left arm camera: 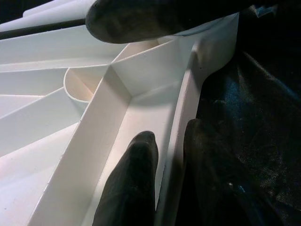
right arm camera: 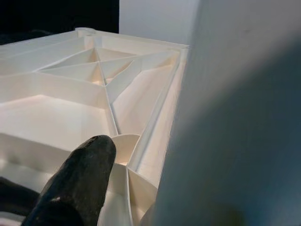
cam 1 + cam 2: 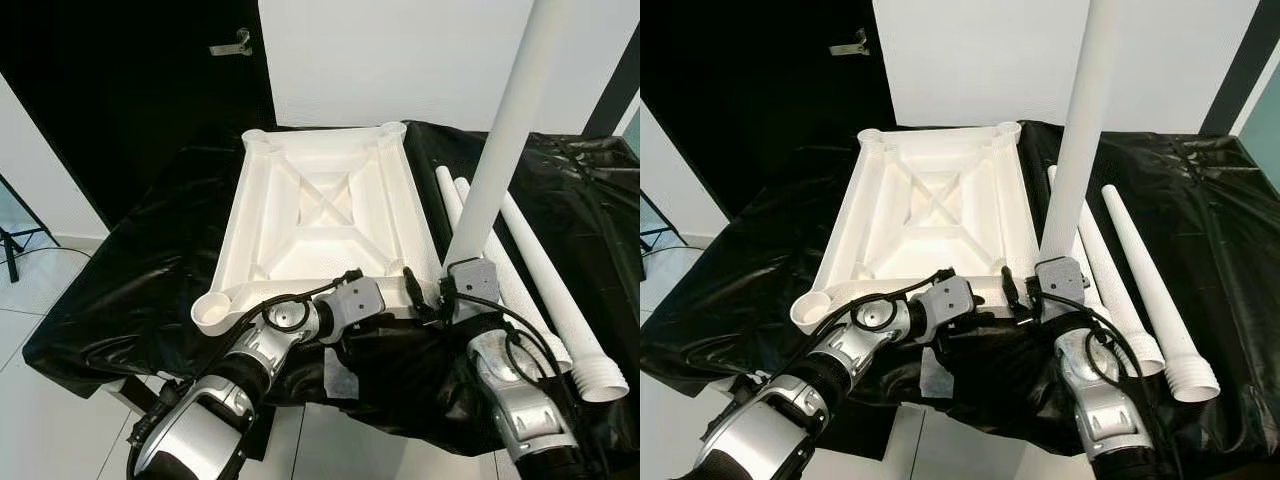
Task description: Building children table
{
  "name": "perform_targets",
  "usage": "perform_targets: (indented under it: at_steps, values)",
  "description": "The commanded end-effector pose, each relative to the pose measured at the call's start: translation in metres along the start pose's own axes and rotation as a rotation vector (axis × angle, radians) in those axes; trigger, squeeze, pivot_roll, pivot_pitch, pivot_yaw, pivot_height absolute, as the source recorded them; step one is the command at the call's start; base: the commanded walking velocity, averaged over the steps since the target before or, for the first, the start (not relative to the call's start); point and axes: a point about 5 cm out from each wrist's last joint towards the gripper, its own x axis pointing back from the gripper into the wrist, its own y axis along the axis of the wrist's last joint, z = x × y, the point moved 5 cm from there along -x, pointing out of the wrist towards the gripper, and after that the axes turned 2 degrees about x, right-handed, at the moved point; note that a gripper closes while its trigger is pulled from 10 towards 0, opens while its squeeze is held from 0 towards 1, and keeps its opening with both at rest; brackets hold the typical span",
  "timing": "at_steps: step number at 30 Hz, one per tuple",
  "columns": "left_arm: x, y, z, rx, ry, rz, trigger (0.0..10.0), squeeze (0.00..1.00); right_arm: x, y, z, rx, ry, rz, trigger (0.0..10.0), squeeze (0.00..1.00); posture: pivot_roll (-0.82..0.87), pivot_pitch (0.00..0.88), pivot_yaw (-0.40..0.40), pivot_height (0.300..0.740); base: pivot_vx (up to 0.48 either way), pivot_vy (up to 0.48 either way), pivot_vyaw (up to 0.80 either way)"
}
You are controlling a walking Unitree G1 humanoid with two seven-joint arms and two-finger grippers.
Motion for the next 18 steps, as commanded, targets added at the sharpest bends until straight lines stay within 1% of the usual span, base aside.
perform_targets:
  at_steps: [1,2,3,5,6,7,8,10,11,12,13,15,16,17,18]
  values:
    - [0.004,-0.059,-0.049,0.140,-0.169,0.200,10.0,0.00,-0.004,0.001,0.015,-0.024,0.128,0.021,3.7,0.00,-0.05,0.000,0.006,0.740,0.000,0.000,0.00]
    - [0.004,-0.059,-0.049,0.140,-0.169,0.200,10.0,0.00,-0.002,-0.007,0.023,-0.043,0.210,0.068,0.0,0.00,-0.05,0.000,0.006,0.740,0.000,0.000,0.00]
    - [0.004,-0.060,-0.050,0.141,-0.170,0.200,10.0,0.00,0.000,-0.011,0.028,-0.057,0.262,0.097,0.0,0.00,-0.05,0.000,0.006,0.740,0.000,0.000,0.00]
    - [0.004,-0.060,-0.050,0.141,-0.170,0.200,10.0,0.00,0.000,-0.011,0.028,-0.057,0.262,0.097,0.0,0.00,-0.05,0.000,0.006,0.740,0.000,0.000,0.00]
    - [0.004,-0.060,-0.050,0.141,-0.170,0.202,10.0,0.00,0.003,-0.015,0.033,-0.076,0.307,0.120,0.0,0.00,-0.05,0.000,0.006,0.740,0.000,0.000,0.00]
    - [0.004,-0.060,-0.050,0.141,-0.170,0.202,10.0,0.00,0.003,-0.015,0.033,-0.076,0.307,0.120,0.0,0.00,-0.05,0.000,0.006,0.740,0.000,0.000,0.00]
    - [0.004,-0.061,-0.050,0.142,-0.170,0.203,10.0,0.00,0.005,-0.016,0.035,-0.098,0.323,0.129,0.0,0.00,-0.05,0.000,0.005,0.740,0.000,0.000,0.00]
    - [0.005,-0.061,-0.050,0.143,-0.169,0.203,10.0,0.00,0.005,-0.016,0.034,-0.112,0.326,0.131,0.0,0.00,-0.05,0.000,0.006,0.740,0.000,0.000,0.00]
    - [0.005,-0.061,-0.050,0.143,-0.168,0.204,10.0,0.00,0.004,-0.016,0.033,-0.138,0.319,0.133,0.0,0.00,-0.05,0.000,0.007,0.740,0.000,0.000,0.00]
    - [0.005,-0.061,-0.050,0.143,-0.168,0.204,10.0,0.00,0.004,-0.016,0.033,-0.138,0.319,0.133,0.0,0.00,-0.05,0.000,0.007,0.740,0.000,0.000,0.00]
    - [0.005,-0.061,-0.049,0.143,-0.167,0.204,10.0,0.00,0.003,-0.015,0.030,-0.159,0.306,0.132,0.0,0.00,-0.05,0.000,0.008,0.740,0.000,0.000,0.00]
    - [0.005,-0.061,-0.049,0.143,-0.167,0.204,10.0,0.00,0.003,-0.015,0.030,-0.159,0.306,0.132,0.0,0.00,-0.05,0.000,0.008,0.740,0.000,0.000,0.00]
    - [0.005,-0.061,-0.049,0.143,-0.167,0.204,10.0,0.00,0.001,-0.015,0.026,-0.192,0.287,0.135,0.0,0.00,-0.05,0.000,0.010,0.740,0.000,0.000,0.00]
    - [0.005,-0.061,-0.049,0.143,-0.167,0.204,10.0,0.00,-0.002,-0.016,0.021,-0.248,0.238,0.139,0.0,0.00,-0.05,0.000,0.012,0.740,0.000,0.000,0.00]
    - [0.005,-0.061,-0.050,0.143,-0.168,0.204,10.0,0.00,-0.003,-0.017,0.009,-0.301,0.101,0.136,0.0,0.00,-0.05,0.000,0.016,0.740,0.000,0.000,0.00]
